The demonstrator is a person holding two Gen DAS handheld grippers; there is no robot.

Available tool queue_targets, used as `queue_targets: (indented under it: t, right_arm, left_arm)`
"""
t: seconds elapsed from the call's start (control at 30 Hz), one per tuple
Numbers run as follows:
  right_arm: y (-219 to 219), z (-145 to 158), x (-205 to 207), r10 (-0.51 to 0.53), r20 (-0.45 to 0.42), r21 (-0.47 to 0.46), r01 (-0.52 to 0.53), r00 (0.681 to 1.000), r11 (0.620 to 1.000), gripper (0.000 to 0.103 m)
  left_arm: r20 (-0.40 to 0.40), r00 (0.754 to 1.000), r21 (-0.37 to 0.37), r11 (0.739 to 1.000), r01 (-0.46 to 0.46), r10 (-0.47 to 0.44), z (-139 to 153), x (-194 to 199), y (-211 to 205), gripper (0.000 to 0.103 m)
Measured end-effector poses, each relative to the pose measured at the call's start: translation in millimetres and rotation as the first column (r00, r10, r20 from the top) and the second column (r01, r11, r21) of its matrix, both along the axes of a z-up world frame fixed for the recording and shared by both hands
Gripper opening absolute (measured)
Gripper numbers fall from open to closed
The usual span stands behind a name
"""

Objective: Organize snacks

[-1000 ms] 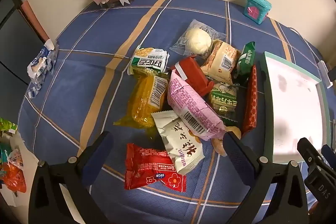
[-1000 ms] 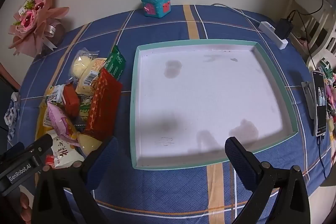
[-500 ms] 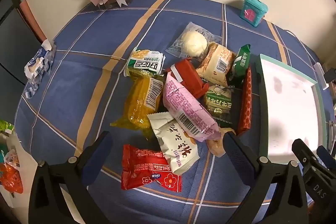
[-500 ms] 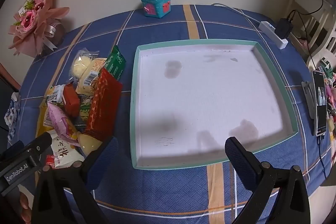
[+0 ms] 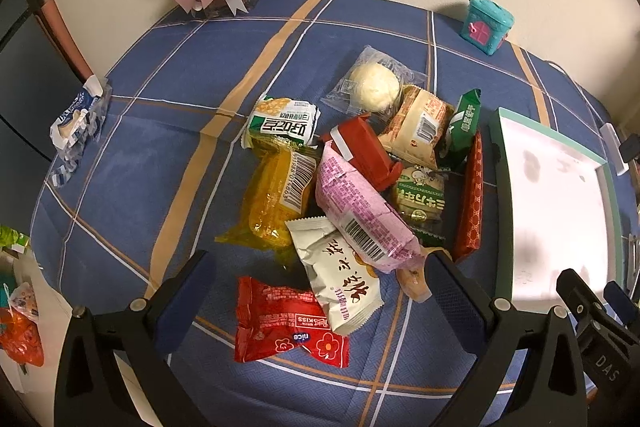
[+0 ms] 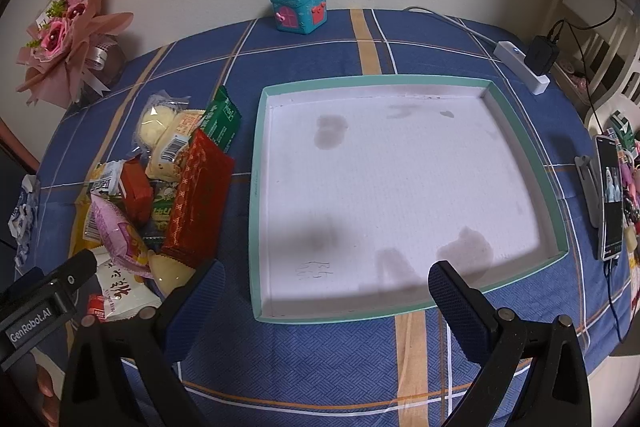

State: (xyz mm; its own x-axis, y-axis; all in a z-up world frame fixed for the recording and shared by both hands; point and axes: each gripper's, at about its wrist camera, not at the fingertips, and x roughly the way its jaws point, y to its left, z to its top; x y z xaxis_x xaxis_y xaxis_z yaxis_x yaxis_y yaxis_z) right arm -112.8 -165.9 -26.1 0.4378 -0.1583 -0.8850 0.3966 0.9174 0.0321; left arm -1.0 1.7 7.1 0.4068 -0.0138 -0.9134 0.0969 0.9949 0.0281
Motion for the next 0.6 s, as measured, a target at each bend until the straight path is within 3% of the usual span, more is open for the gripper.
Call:
queue_targets:
  t: [0.6]
  right_arm:
    - [-0.2, 0.9, 0.2, 0.0, 0.002, 0.002, 0.0, 1.0, 1.0, 0.103]
  left_arm:
    - [-0.005, 1.0, -0.012, 1.0, -0.003, 0.002, -1.9, 0.3, 0.3, 0.103]
